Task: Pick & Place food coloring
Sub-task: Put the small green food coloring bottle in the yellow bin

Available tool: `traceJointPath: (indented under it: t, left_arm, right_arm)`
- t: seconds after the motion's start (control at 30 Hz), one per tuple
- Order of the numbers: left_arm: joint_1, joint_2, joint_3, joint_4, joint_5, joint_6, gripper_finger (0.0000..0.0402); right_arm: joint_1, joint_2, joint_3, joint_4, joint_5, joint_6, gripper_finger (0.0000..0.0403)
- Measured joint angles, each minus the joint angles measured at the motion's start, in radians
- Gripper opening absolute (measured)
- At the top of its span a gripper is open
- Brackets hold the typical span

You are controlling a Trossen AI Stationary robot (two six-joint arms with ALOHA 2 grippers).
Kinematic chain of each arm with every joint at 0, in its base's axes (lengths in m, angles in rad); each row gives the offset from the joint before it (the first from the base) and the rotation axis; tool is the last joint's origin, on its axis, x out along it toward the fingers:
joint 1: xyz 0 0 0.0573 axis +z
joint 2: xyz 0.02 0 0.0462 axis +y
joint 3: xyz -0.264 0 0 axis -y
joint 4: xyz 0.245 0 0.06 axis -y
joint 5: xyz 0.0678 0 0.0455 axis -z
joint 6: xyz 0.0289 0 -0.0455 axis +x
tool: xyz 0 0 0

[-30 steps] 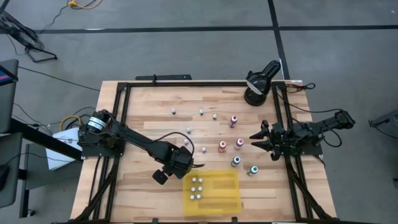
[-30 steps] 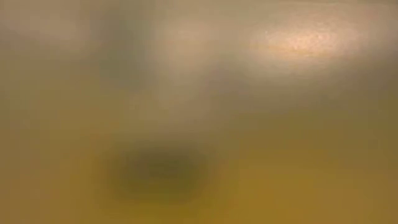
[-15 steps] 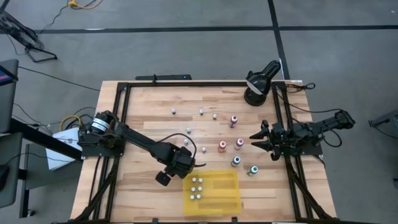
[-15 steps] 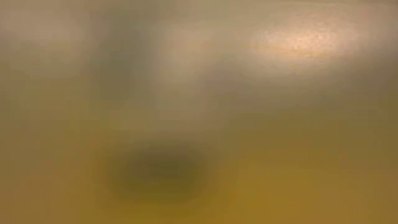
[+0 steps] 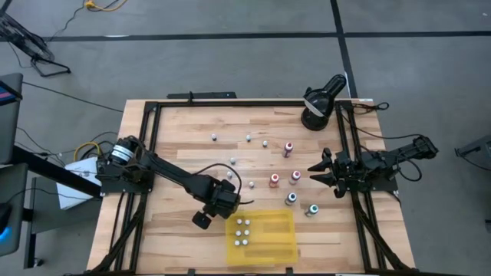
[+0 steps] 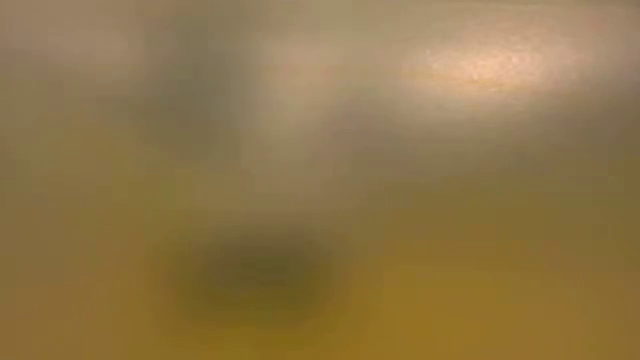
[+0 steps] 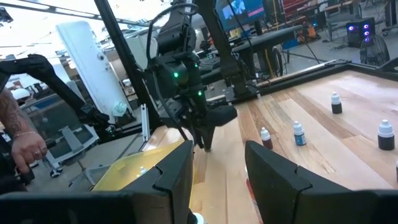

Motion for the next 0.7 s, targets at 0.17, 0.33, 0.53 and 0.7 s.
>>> traceJointPath:
  t: [0.17,0.33,0.53,0.7]
  left_arm:
    - [0.016,-0.062,0.0,-0.004,-0.032,-0.058,0.0066]
    - [0.026,-0.143,0.008,-0.006,-0.067,-0.108,0.0072]
    - [0.018,-0.18,0.083,-0.057,-0.086,-0.109,0.0069]
    - [0.005,-0.173,0.162,-0.072,-0.105,-0.099,0.0071]
  right_arm:
    - [0.0,0.0,0.0,0.0,0.0,0.0,0.0137]
    - [0.0,0.0,0.0,0.0,0.0,0.0,0.0138]
    - [0.0,0.0,0.0,0.0,0.0,0.0,0.0137]
    - [0.0,0.0,0.0,0.0,0.0,0.0,0.0139]
